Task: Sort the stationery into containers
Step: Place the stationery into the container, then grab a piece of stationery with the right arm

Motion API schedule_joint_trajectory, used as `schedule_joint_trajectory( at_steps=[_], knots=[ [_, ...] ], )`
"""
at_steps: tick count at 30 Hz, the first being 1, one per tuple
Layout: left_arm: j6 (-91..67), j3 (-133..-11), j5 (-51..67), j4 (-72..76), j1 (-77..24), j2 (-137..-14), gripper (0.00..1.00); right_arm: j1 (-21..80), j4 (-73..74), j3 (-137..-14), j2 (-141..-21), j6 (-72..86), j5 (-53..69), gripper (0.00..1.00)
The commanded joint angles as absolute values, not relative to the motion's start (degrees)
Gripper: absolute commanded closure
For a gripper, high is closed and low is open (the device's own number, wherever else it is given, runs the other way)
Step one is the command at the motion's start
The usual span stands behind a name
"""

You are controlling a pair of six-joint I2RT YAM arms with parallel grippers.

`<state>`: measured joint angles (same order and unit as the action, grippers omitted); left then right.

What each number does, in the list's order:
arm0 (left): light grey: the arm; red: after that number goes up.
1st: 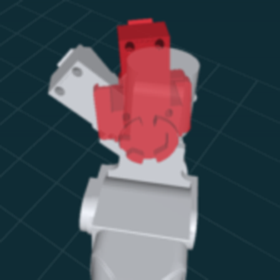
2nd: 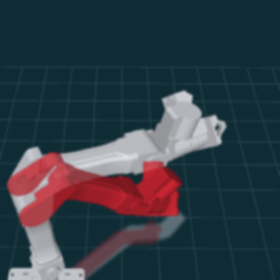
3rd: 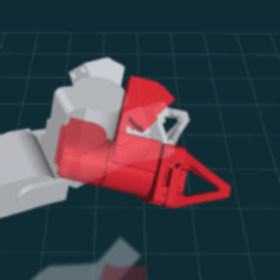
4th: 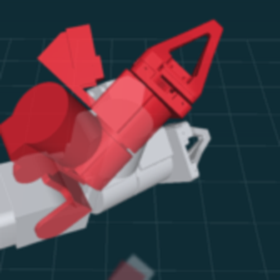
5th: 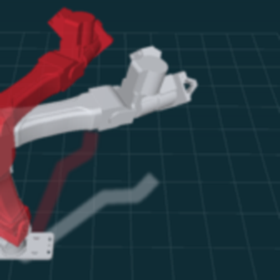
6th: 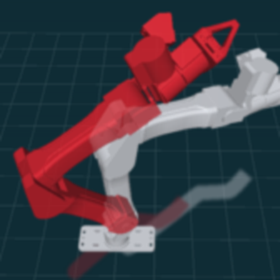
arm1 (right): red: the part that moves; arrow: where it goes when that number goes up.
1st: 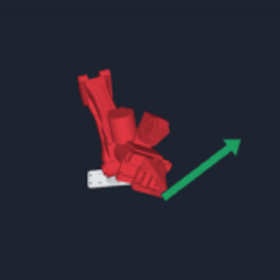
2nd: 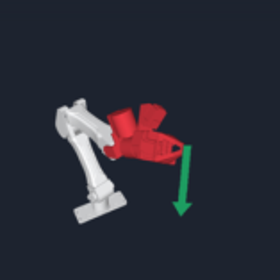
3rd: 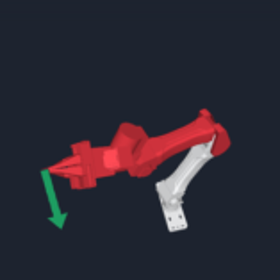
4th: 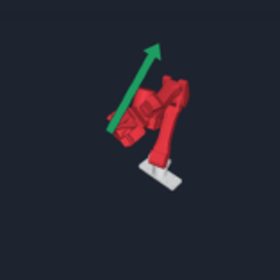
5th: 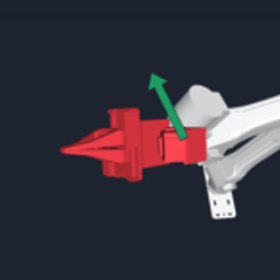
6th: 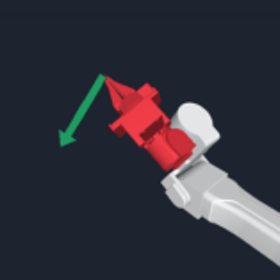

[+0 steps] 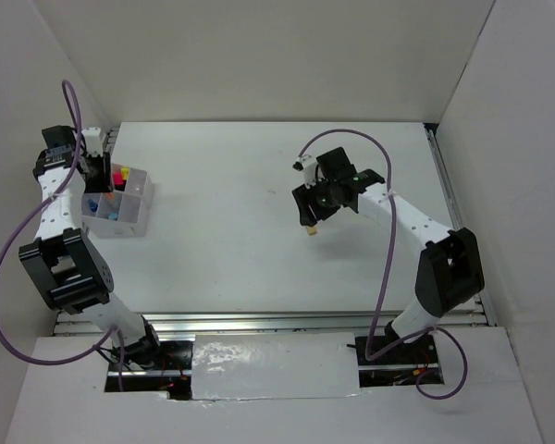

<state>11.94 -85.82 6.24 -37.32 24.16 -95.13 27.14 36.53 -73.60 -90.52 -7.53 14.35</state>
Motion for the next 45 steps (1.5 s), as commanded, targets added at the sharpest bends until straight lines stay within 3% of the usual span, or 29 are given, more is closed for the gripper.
schedule_joint_trajectory(
  at_steps=[1,5,15,18,25,29,32,36,37,40,45],
  knots=[
    [11.69,-87.36,7.29,-36.56,23.82,-94.92,0.48,26.11,34.45,-72.6,-92.89,-5.71,13.71,0.4],
    [11.25,-87.28,10.1,-36.3,23.73,-93.87,0.39,26.1,33.67,-72.86,-95.71,-4.84,11.17,0.46],
    [10.11,-84.11,18.98,-32.79,22.07,-85.97,0.37,26.19,32.34,-74.97,-104.06,-3.43,5.99,0.5],
    [10.2,-83.23,20.64,-32.26,20.84,-83.68,0.36,26.1,31.55,-75.5,-106.25,-3.17,5.01,0.5],
    [10.55,-78.41,24.87,-28.57,18.02,-77.88,0.19,25.75,30.76,-77.17,-110.65,-2.9,5.45,0.46],
    [11.07,-76.29,27.5,-27.16,15.92,-74.54,0.17,25.93,31.28,-79.62,-113.72,-3.07,5.28,0.46],
    [11.42,-74.54,30.14,-25.85,14.6,-72.78,0.17,25.66,31.55,-80.59,-114.43,-3.16,5.19,0.53],
    [13.27,-72.17,36.81,-24.44,13.28,-70.67,0.18,25.31,32.96,-81.65,-114.61,-3.34,7.11,0.82],
    [13.18,-71.55,40.22,-23.91,13.1,-69.71,0.18,25.05,33.22,-81.65,-113.91,-3.6,8.51,0.85],
    [12.57,-67.69,48.13,-21.45,11.87,-67.42,0.19,23.65,32.79,-79.37,-108.3,-4.39,22.29,0.92],
    [10.73,-58.99,50.36,-15.92,1.16,-63.21,0.2,22.76,28.92,-75.67,-97.93,-1.77,50.51,0.98]
  ],
)
